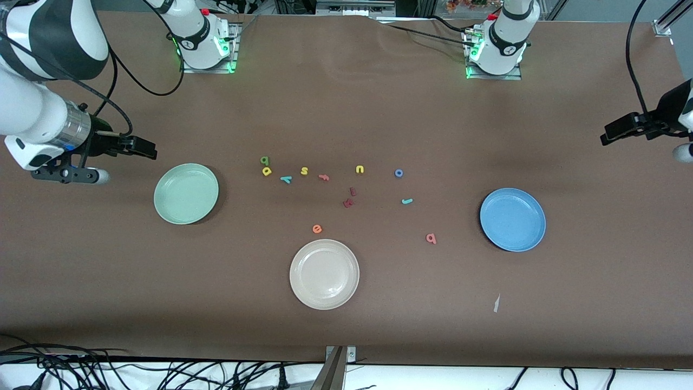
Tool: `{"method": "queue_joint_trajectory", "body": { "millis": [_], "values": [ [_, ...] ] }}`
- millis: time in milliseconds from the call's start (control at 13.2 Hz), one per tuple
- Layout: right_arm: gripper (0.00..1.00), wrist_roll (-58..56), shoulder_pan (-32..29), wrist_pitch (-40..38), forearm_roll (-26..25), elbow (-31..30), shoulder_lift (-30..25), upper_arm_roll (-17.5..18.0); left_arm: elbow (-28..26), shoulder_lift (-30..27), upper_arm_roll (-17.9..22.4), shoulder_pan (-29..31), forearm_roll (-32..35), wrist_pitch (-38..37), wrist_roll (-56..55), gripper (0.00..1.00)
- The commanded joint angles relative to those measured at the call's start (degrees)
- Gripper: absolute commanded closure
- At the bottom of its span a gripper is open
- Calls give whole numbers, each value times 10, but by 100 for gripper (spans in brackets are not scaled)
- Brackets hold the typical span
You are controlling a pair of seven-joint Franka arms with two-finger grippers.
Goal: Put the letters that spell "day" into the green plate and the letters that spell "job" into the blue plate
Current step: 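Move the right gripper to the yellow d while the left gripper reaches the pink b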
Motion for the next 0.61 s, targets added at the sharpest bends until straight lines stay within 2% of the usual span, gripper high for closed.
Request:
{"method": "queue_joint_trajectory", "body": {
  "millis": [0,227,455,531],
  "values": [
    [0,21,12,9,9,4,15,0,7,42,-13,-21,-8,36,7,0],
    [0,71,15,25,10,3,20,-1,8,106,-17,-73,-5,59,2,0],
    [0,124,21,36,10,-5,38,3,5,180,-20,-120,-18,175,-80,0],
    [0,130,22,73,12,-37,31,8,5,210,-21,-138,-23,220,-119,0]
  ]
}}
